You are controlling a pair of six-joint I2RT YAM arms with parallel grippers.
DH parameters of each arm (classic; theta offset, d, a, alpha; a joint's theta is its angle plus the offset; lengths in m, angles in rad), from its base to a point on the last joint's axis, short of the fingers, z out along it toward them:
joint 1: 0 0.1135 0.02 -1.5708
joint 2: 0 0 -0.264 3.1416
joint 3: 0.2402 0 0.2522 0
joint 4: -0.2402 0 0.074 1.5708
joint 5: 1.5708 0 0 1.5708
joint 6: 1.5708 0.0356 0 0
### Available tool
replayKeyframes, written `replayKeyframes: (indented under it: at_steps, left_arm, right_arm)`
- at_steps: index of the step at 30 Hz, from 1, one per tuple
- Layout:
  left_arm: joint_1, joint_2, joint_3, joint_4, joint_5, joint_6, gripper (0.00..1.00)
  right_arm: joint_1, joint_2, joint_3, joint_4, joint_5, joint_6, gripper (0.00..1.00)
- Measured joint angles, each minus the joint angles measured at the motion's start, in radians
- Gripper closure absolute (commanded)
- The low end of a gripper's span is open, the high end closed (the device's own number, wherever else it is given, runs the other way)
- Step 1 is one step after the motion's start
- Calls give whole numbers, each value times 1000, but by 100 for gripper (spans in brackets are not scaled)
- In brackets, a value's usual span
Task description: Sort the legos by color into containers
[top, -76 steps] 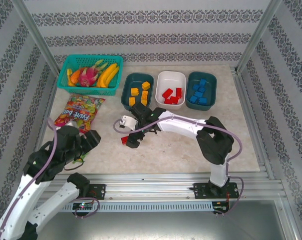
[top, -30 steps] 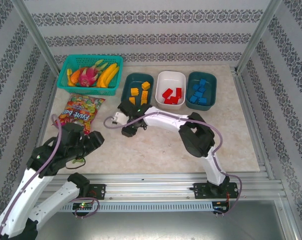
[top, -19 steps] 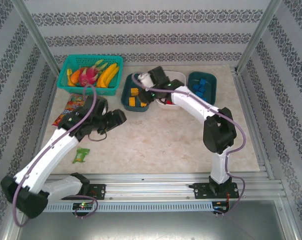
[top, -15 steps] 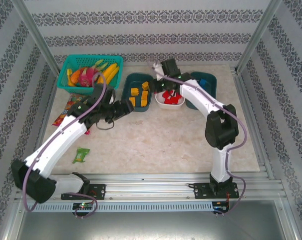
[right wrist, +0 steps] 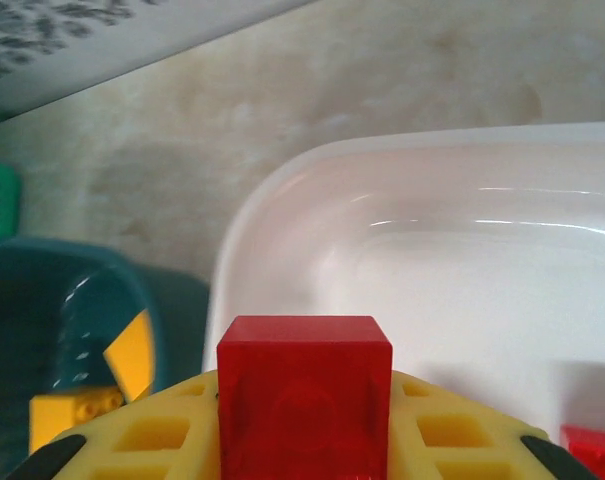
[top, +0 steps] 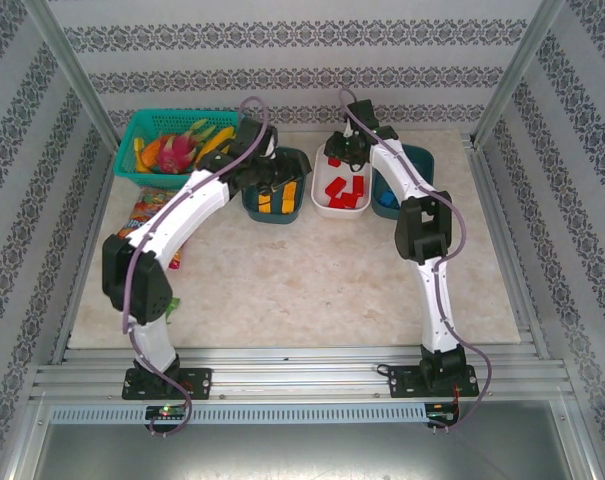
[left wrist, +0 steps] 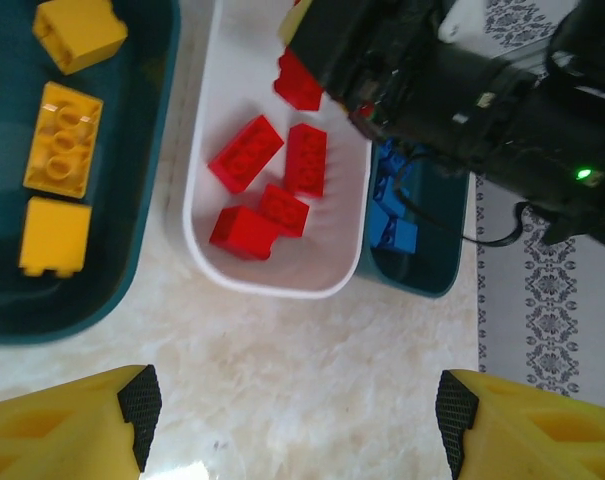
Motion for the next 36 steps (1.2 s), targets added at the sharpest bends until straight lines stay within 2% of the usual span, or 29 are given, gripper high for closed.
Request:
replayKeyframes:
  at_steps: [8,13,15,22,28,36]
  left_arm:
    - [0,127,148,-3,14,10,25]
    - [0,127,161,-5,13,16,25]
    - [0,127,161,-8,13,18,25]
    - [0,83,110,-14,9,22,25]
    - [0,-36,9,-34,-13,22,25]
    - [0,-273,-225,-54,-48,23,25]
  right_arm:
    - [-13,104,68,-32,-21,112,61]
    - [-13,130,84,-33,-47,164,45]
    - [-13,132,84,-33,-56,177,41]
    - [-10,115,66,-30,-55,171,39]
    - [11,-117,-179,6,3,122,38]
    - [88,-716,-719,207,103,53,37]
